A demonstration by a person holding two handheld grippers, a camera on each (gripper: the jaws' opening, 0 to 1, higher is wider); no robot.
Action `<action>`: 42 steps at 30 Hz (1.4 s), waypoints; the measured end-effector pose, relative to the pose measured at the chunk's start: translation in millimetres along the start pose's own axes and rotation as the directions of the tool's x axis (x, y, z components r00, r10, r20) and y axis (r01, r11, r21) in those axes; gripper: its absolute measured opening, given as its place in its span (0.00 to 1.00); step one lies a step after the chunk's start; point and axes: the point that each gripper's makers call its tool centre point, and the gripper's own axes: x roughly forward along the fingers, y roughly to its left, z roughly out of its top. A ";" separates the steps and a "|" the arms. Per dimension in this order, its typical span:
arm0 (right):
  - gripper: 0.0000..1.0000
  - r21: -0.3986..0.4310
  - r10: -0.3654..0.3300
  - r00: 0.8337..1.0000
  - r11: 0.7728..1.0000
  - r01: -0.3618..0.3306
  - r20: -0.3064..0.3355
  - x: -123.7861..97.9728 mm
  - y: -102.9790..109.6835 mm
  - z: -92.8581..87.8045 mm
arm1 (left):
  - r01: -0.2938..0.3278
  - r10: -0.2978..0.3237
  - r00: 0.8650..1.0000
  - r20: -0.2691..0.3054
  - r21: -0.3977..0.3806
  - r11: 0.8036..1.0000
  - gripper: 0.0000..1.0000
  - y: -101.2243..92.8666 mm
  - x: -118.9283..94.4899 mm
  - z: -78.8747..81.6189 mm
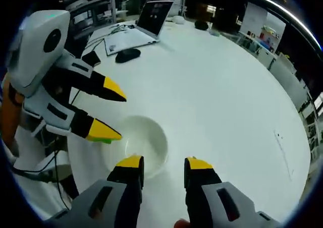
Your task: Tidy tabletop coffee trays, cups and spoons，present forward
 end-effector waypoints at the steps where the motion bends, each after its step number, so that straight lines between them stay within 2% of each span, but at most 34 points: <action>1: 0.30 0.018 0.013 1.000 1.000 -0.013 0.002 -1.5 5.2 -2.4 | 0.008 -0.008 1.000 -0.003 -0.007 1.000 0.35 -0.4 1.5 0.4; 3: 0.30 0.015 0.007 1.000 1.000 -0.007 -0.013 1.6 2.7 -0.7 | 0.010 -0.010 1.000 -0.002 -0.010 1.000 0.35 -0.2 3.3 1.7; 9: 0.29 0.023 0.001 0.997 1.000 0.001 -0.071 8.5 3.6 -9.4 | 0.014 -0.016 0.998 -0.060 -0.025 1.000 0.35 -0.3 12.0 -7.6; 14: 0.25 0.061 0.013 0.994 0.998 -0.006 -0.109 14.6 7.4 -15.6 | 0.017 -0.021 0.997 -0.077 -0.060 0.998 0.34 2.7 17.9 -8.9; 20: 0.20 0.085 0.038 0.993 0.996 -0.029 -0.112 16.3 13.0 -16.6 | 0.017 -0.026 0.994 -0.105 -0.084 0.996 0.28 7.1 26.2 -7.9; 27: 0.14 0.124 0.026 0.992 0.992 -0.010 -0.127 15.8 9.0 -20.2 | 0.031 -0.043 0.992 -0.116 -0.104 0.994 0.24 8.5 34.5 -7.3; 30: 0.13 0.144 0.024 0.991 0.990 -0.004 -0.134 14.6 9.9 -20.2 | 0.007 -0.021 0.992 -0.125 -0.109 0.994 0.20 11.0 35.6 -7.1; 32: 0.11 0.168 0.016 0.989 0.986 0.009 -0.144 14.0 9.8 -20.5 | 0.000 -0.021 0.992 -0.126 -0.163 0.987 0.18 13.9 36.0 -4.6; 35: 0.10 0.204 0.004 0.987 0.979 0.029 -0.158 15.3 6.8 -18.9 | -0.007 -0.018 0.992 -0.121 -0.198 0.980 0.16 17.5 37.7 -1.4; 36: 0.10 0.206 0.003 0.987 0.978 0.031 -0.162 18.0 2.9 -15.4 | -0.008 -0.016 0.993 -0.121 -0.199 0.980 0.15 17.3 38.2 -1.1; 37: 0.09 0.212 0.001 0.986 0.977 0.034 -0.164 18.8 1.5 -14.3 | -0.007 -0.007 0.996 -0.088 -0.158 0.987 0.15 16.4 37.6 1.9; 38: 0.09 0.222 -0.001 0.986 0.974 0.039 -0.167 18.7 1.3 -14.6 | -0.015 0.002 0.996 -0.086 -0.154 0.988 0.14 15.7 36.7 1.3; 42: 0.08 0.247 -0.015 0.984 0.967 0.059 -0.177 15.2 6.2 -19.8 | -0.049 0.025 0.992 -0.121 -0.195 0.980 0.12 11.4 32.4 -3.2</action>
